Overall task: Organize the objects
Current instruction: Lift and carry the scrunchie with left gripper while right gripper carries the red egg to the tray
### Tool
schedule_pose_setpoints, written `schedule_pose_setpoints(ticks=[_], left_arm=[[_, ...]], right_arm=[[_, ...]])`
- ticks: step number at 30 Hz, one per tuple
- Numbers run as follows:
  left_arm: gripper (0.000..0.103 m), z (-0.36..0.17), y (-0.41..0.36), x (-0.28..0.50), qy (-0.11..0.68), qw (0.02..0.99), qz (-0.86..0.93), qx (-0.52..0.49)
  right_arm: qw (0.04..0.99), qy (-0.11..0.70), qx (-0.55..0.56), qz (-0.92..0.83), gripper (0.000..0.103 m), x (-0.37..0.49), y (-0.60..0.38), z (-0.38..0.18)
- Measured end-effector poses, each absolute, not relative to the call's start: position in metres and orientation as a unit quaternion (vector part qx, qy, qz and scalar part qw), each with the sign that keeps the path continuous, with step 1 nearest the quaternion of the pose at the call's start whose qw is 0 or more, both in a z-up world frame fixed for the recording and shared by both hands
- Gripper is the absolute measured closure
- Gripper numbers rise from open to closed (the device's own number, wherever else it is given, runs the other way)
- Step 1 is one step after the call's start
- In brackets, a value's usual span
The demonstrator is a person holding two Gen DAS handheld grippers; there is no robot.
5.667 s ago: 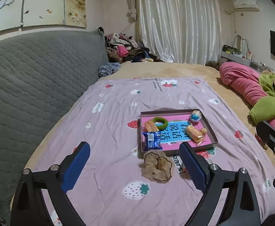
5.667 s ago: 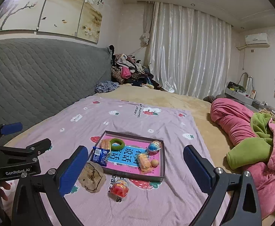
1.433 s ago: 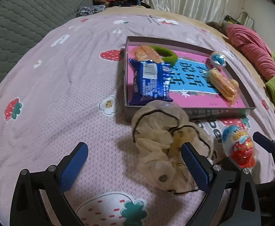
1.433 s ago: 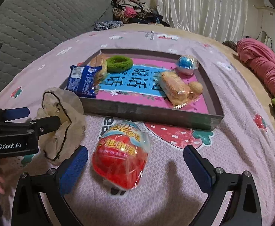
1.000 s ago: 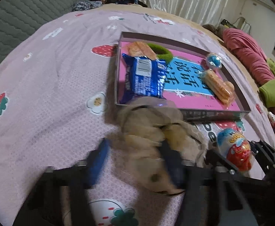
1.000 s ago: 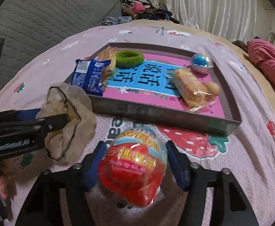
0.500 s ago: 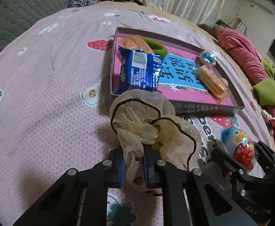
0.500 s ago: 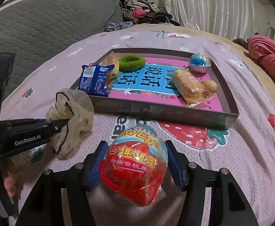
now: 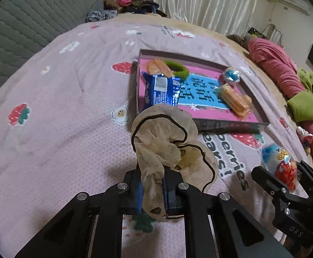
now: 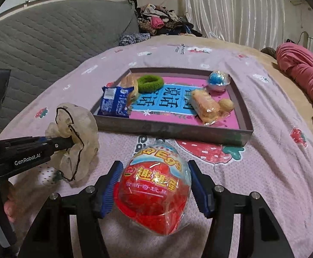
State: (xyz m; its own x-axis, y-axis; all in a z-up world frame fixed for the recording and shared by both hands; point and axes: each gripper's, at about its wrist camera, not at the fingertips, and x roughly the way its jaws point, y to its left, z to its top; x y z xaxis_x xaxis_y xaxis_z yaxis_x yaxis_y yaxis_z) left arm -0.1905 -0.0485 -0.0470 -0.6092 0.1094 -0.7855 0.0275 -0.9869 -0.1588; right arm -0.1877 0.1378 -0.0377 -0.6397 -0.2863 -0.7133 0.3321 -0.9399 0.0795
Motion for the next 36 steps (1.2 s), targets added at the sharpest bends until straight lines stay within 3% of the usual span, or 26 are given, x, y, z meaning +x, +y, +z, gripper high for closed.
schedule_pose_setpoints(ticks=[36], left_arm=[[0.089, 0.068, 0.002, -0.089, -0.046, 0.020, 0.934, -0.354]], right_arm=[[0.172, 0.035, 0.299, -0.938, 0.042, -0.101, 0.175, 0.067]])
